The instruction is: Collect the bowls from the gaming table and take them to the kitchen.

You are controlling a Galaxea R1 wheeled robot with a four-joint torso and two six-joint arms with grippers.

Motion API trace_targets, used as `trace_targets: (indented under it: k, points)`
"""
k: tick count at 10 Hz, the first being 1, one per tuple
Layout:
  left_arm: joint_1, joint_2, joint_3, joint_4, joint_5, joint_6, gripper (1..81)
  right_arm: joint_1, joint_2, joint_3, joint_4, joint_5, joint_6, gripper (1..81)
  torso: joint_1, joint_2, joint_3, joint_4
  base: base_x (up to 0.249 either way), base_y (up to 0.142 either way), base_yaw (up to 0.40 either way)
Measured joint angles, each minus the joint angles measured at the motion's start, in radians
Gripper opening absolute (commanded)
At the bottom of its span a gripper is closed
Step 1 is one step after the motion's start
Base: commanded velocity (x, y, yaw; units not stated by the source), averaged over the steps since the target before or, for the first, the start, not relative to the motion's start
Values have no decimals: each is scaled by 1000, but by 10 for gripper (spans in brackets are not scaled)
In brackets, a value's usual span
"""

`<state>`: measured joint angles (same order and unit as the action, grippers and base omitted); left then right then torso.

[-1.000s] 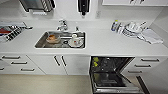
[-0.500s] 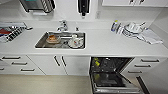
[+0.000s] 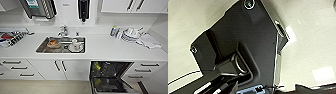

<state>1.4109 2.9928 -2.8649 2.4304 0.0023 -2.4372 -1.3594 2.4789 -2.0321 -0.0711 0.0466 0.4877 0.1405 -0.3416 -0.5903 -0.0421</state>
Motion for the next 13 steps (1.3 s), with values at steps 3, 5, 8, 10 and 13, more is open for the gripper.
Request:
trace_targets:
  k: [3,5,8,10,13]
  points:
    - [2,-1,1,0,0,0,811,-68,80,-65,-11,29,-9,811,66,-106,1,0,0,0,0]
    - [6,0,1,0,0,0,811,-79,77,-92,-12,36,-9,811,109,-175,1,0,0,0,0]
    - [13,4,2,0,-1,0,811,-100,133,-199,-13,37,-9,811,175,-281,2,0,0,0,0]
    - [16,4,3,0,2,0,811,-101,174,-253,-15,39,-9,811,213,-341,-11,0,0,0,0]
    - [15,4,3,0,6,0,811,-106,176,-250,-16,39,-9,811,270,-431,-93,0,0,0,0]
